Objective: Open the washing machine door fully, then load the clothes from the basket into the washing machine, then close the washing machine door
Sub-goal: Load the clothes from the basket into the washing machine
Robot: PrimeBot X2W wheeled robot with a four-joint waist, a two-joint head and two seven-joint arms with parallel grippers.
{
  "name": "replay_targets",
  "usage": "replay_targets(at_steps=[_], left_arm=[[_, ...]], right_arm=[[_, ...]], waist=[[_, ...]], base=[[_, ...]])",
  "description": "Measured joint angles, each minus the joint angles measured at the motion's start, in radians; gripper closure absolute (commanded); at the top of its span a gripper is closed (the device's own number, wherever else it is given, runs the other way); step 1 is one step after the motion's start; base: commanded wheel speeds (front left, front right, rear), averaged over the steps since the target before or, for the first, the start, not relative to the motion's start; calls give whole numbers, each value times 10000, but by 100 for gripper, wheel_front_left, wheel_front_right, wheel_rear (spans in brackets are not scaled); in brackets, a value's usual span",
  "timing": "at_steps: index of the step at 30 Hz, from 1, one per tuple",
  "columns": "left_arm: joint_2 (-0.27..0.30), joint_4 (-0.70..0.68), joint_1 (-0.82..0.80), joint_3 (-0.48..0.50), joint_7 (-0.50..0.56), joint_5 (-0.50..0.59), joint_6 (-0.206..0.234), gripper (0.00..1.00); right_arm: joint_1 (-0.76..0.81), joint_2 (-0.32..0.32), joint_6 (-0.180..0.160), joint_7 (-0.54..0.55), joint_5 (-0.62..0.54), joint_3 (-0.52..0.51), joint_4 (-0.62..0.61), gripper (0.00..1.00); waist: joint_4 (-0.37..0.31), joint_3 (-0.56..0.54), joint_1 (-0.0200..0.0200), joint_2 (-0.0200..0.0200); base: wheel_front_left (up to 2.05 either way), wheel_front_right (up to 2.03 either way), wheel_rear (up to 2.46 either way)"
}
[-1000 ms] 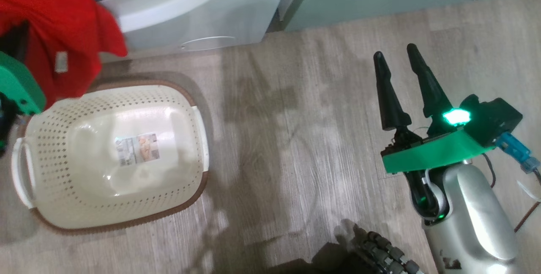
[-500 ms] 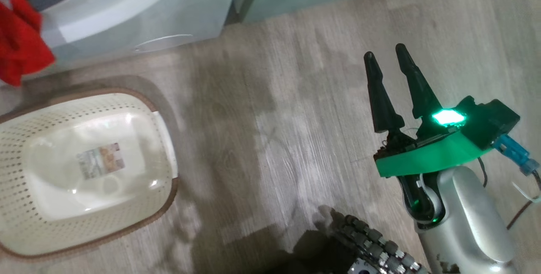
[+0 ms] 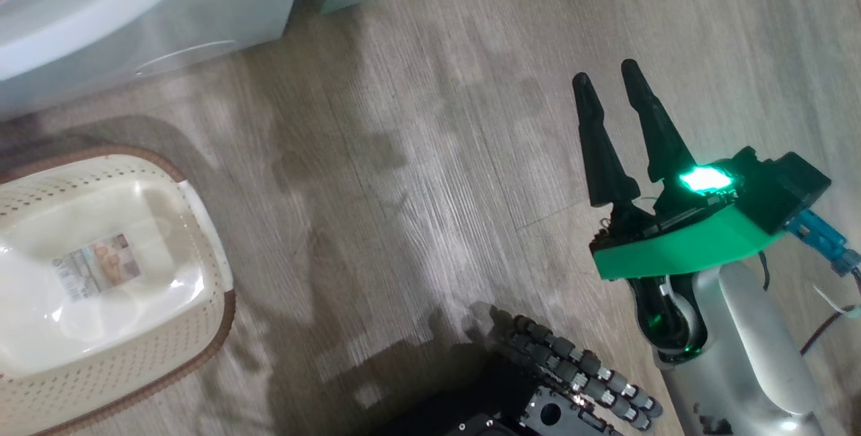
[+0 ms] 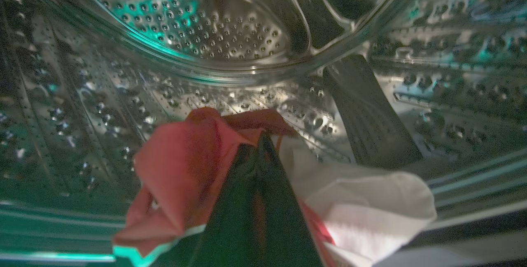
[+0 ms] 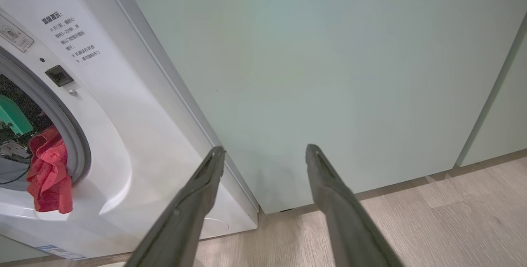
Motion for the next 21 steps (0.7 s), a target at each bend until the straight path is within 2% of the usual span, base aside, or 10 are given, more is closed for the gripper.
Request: replay_targets(at_steps=[12,21], left_arm=[[27,1323,-1907,405,-2621,364,-238,100],[219,1768,-3142,224,-3739,1041,-594,100]], right_arm=[[-104,4,0,0,69,274,-372,0],[-103,4,0,0,125,378,-476,0]], waist=[[-462,499,0,0],[-652,824,1,0]], base=[[0,0,0],[0,0,0]])
